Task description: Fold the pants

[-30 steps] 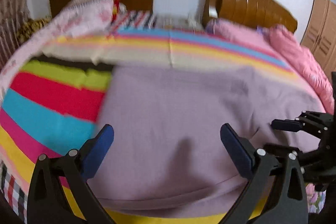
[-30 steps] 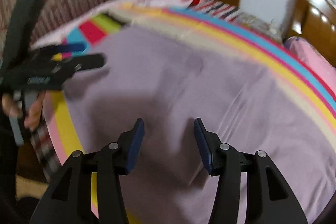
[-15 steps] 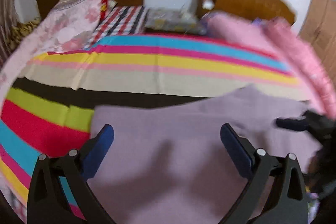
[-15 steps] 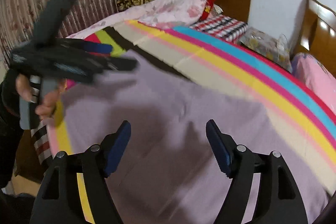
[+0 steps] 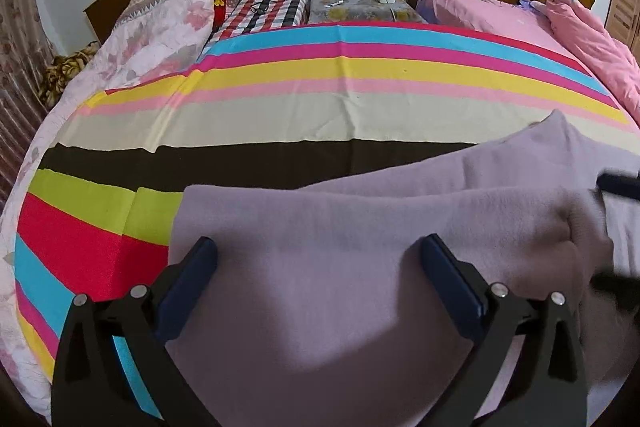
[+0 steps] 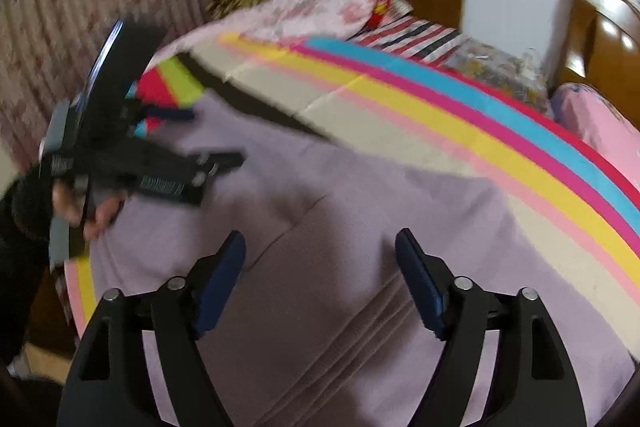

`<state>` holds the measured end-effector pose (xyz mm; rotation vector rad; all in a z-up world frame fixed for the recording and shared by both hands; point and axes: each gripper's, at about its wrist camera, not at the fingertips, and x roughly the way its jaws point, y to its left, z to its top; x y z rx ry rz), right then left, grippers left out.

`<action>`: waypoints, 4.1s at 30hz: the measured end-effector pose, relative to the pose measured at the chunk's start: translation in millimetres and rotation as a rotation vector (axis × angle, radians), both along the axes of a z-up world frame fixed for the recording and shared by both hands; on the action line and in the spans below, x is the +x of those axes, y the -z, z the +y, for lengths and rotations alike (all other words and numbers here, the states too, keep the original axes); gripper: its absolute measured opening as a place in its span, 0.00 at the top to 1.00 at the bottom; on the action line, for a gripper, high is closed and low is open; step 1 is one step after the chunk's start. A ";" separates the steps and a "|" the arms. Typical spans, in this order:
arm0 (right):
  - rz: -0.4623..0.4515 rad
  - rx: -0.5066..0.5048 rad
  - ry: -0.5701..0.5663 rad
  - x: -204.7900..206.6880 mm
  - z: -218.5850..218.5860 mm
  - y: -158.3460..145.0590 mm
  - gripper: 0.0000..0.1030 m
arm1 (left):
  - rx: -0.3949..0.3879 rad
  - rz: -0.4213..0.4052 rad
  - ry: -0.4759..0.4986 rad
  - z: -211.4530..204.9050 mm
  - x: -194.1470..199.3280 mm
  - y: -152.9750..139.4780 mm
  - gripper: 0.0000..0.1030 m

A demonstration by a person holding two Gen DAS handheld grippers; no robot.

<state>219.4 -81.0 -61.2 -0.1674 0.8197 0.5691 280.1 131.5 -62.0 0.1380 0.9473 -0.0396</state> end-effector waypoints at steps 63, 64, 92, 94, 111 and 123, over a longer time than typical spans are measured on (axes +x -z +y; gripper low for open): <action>-0.047 -0.024 0.246 -175.0 -107.2 39.5 0.10 | -0.002 -0.128 0.177 -128.1 -150.5 11.8 0.01; -0.062 -0.025 0.232 -179.7 -108.3 41.6 0.10 | -0.001 -0.130 0.174 -129.3 -154.3 11.2 0.01; 0.039 0.034 0.359 -177.8 -181.8 36.4 0.07 | 0.080 -0.128 0.424 -257.4 -142.6 -8.8 0.02; 0.023 0.003 0.340 -186.5 -181.4 35.3 0.07 | 0.079 -0.100 0.426 -255.8 -142.7 6.9 0.01; 0.212 0.435 0.611 -223.4 -296.0 34.7 0.07 | -0.014 -0.062 0.404 -246.6 -140.2 12.0 0.01; 0.248 0.441 0.703 -196.3 -296.0 33.1 0.04 | -0.010 -0.068 0.408 -246.9 -141.1 10.8 0.02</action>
